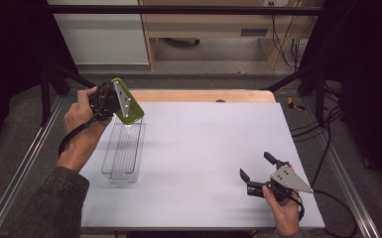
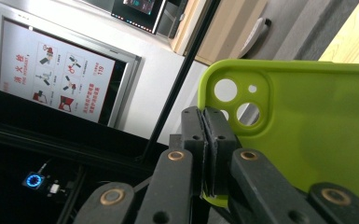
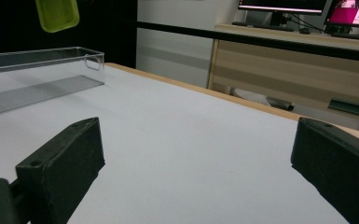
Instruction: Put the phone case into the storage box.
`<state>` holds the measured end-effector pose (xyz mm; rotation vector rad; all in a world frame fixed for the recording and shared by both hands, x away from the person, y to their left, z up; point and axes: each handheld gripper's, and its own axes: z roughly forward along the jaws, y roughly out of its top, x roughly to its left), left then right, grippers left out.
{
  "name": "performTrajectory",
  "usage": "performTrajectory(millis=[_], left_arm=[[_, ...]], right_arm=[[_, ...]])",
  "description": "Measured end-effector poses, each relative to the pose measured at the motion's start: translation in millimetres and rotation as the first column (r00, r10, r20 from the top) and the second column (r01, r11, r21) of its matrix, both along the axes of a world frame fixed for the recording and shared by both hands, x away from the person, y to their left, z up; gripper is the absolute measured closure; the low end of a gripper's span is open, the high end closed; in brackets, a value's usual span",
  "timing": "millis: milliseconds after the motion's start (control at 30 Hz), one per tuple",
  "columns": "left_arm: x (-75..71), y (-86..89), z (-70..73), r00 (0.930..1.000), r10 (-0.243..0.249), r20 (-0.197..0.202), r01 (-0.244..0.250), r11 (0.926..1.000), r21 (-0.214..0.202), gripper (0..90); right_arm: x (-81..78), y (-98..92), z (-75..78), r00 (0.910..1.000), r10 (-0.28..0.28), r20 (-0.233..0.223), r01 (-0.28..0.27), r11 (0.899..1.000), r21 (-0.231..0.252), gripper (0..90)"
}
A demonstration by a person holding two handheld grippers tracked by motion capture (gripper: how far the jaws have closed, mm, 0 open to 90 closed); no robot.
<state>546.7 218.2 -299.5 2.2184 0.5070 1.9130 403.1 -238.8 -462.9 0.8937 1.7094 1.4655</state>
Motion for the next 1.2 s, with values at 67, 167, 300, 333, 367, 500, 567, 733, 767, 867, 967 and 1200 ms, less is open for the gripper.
performTrajectory(millis=[67, 167, 300, 333, 367, 500, 567, 733, 767, 867, 967, 1200], left_arm=[[0.9, -1.3, -1.3, 1.0000, -0.002, 0.002, 0.002, 1.0000, 0.006, 87.9], [3.1, -2.6, -3.9, 1.0000, 0.000, 0.007, 0.000, 0.9996, 0.030, 87.9], [4.4, -1.9, -7.9, 0.9999, 0.006, 0.011, -0.007, 0.9985, 0.054, 87.9], [4.2, -2.0, -9.4, 0.9999, 0.003, 0.014, -0.004, 0.9979, 0.064, 87.8], [3.9, -2.3, -11.0, 0.9998, 0.001, 0.020, -0.003, 0.9967, 0.082, 87.9], [4.7, -3.1, -14.8, 0.9997, 0.004, 0.024, -0.007, 0.9939, 0.110, 87.9], [4.9, -3.3, -15.7, 0.9996, 0.005, 0.027, -0.008, 0.9929, 0.119, 87.9], [6.0, -2.0, -18.6, 0.9994, 0.003, 0.035, -0.007, 0.9909, 0.135, 87.9], [6.6, -1.6, -19.4, 0.9993, 0.004, 0.037, -0.009, 0.9901, 0.140, 87.9], [8.7, 0.3, -22.6, 0.9992, 0.004, 0.039, -0.010, 0.9887, 0.149, 87.9], [11.1, 3.4, -26.5, 0.9991, 0.008, 0.042, -0.014, 0.9876, 0.156, 87.9], [17.1, 8.7, -36.5, 0.9989, 0.021, 0.041, -0.027, 0.9852, 0.169, 87.9]], right_arm=[[0.1, -0.1, -0.3, 1.0000, 0.002, 0.001, -0.002, 1.000, 0.003, 2.6], [0.5, -0.1, -0.6, 1.0000, 0.003, -0.001, -0.003, 1.000, 0.002, 2.6], [0.3, -1.0, -0.6, 1.0000, 0.000, 0.000, 0.000, 1.000, 0.002, 2.6], [0.3, -1.1, -0.6, 1.0000, 0.000, -0.001, 0.000, 1.000, 0.001, 2.6], [0.2, -1.1, -0.7, 1.0000, 0.000, 0.001, 0.000, 1.000, 0.000, 2.6], [0.1, -0.9, -0.6, 1.0000, 0.003, 0.004, -0.003, 1.000, -0.004, 2.6], [0.1, -1.1, -0.5, 1.0000, 0.002, 0.004, -0.002, 1.000, -0.005, 2.6], [0.0, -1.9, -0.7, 1.0000, 0.001, 0.004, -0.001, 1.000, -0.008, 2.7], [0.1, -1.9, -0.8, 1.0000, 0.000, 0.002, 0.000, 1.000, -0.008, 2.7], [0.4, -1.2, -1.1, 1.0000, 0.001, 0.002, 0.000, 1.000, -0.009, 2.6], [0.5, -0.5, -1.3, 1.0000, 0.002, 0.002, -0.002, 1.000, -0.012, 2.7], [0.8, -0.5, -1.6, 1.0000, 0.000, 0.002, 0.000, 1.000, -0.016, 2.6]])
